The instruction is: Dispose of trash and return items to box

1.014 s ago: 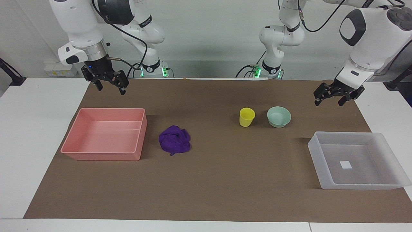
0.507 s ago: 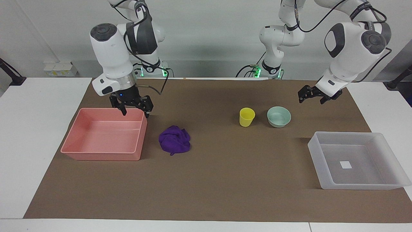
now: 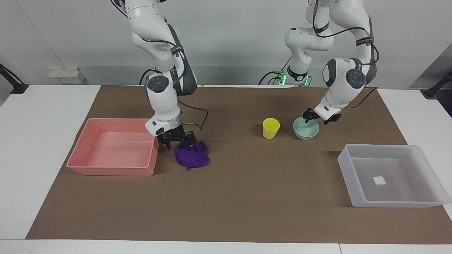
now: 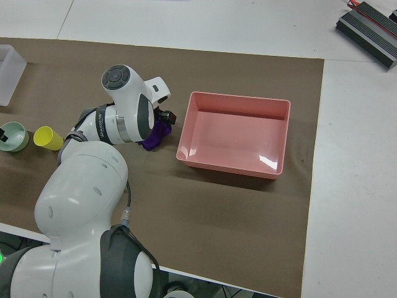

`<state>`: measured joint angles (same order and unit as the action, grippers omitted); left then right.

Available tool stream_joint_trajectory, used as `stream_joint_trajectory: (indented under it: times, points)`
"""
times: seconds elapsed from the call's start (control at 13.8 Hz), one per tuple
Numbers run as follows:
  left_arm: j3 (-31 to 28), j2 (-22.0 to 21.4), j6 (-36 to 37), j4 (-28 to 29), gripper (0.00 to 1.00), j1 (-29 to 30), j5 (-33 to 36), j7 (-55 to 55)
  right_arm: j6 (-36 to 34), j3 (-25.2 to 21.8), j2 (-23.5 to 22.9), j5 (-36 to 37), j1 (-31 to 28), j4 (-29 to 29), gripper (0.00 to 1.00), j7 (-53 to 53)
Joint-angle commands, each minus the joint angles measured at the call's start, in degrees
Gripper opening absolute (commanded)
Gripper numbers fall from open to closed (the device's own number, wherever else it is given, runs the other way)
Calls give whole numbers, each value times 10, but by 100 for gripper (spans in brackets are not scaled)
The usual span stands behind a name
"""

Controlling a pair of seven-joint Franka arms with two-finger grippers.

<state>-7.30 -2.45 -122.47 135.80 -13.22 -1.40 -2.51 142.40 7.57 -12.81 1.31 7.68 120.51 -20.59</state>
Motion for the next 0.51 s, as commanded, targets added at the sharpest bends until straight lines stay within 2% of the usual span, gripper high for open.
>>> stream_joint_trajectory:
  times: [0.0, 0.07, 0.14, 0.22, 0.43]
  points:
    - [-3, 20, -1, -15, 19, -1, -2, 5, 59, 1, -18, 2, 18, 24, 100, -22]
    - [-5, 23, 10, -29, 0, 3, -2, 4, 82, 1, -18, 2, 20, 36, 72, -30]
    - [-5, 38, 27, -43, 0, 6, -1, 3, 93, 2, -18, 2, 19, 39, 20, -31]
    - [-5, 49, 42, -62, 0, 9, -1, -1, 94, 2, -16, 2, 24, 36, 0, -33]
    - [-5, 58, 97, -125, 0, 10, -1, 1, 90, 1, -1, 1, 32, 35, 0, -58]
